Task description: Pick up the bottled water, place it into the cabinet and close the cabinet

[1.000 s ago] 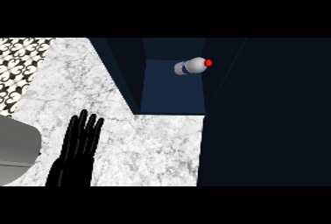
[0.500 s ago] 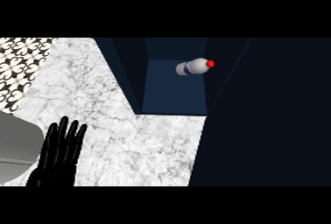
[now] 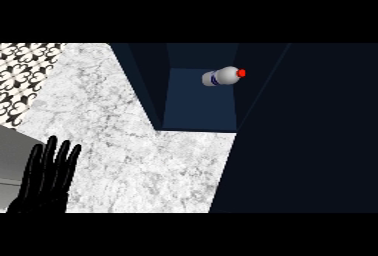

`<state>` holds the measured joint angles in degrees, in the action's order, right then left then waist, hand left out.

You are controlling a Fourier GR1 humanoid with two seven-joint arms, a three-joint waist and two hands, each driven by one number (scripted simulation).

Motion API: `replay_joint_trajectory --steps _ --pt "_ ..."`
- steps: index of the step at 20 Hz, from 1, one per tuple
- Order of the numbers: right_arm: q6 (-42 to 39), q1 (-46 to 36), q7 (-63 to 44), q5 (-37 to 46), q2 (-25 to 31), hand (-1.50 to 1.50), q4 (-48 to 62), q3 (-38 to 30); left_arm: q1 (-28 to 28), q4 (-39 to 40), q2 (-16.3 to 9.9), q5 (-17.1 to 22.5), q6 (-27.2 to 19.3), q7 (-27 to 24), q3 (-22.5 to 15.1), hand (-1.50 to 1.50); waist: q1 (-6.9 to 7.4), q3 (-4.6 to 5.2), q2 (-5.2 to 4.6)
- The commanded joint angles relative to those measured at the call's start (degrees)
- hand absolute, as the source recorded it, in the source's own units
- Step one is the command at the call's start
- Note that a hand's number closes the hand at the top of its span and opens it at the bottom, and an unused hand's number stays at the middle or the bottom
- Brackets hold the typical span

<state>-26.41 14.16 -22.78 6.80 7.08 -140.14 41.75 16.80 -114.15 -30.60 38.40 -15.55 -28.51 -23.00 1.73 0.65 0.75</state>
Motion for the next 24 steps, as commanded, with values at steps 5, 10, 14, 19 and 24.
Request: replay_joint_trajectory --steps 5,10,14,19,24 --pt "9.2 -9.5 -3.6 6.6 -6.6 1.50 4.1 6.7 2.3 -0.7 -2.4 1.3 2.9 -0.6 2.4 -1.50 0.73 0.08 -0.10" --pt "8.0 -11.3 -4.9 4.5 -6.6 1.50 5.4 5.1 2.9 -1.1 -2.3 2.7 4.5 -1.0 2.9 -1.50 1.85 0.22 -0.52" --pt "7.3 -12.5 -5.0 3.0 -6.5 1.50 5.2 4.3 2.8 -1.3 -3.5 3.0 6.1 -1.0 3.8 -1.50 2.34 0.21 -0.79" --pt "7.0 -12.6 -4.5 1.7 -6.5 1.50 6.2 2.8 2.5 -0.8 -3.9 3.8 7.0 -1.0 4.9 -1.50 2.59 0.18 -1.27" --pt "7.6 -11.3 -3.6 -2.3 -6.6 1.50 7.1 2.0 2.8 -0.5 -4.1 4.5 8.1 -1.5 5.6 -1.50 4.01 0.18 -2.06"
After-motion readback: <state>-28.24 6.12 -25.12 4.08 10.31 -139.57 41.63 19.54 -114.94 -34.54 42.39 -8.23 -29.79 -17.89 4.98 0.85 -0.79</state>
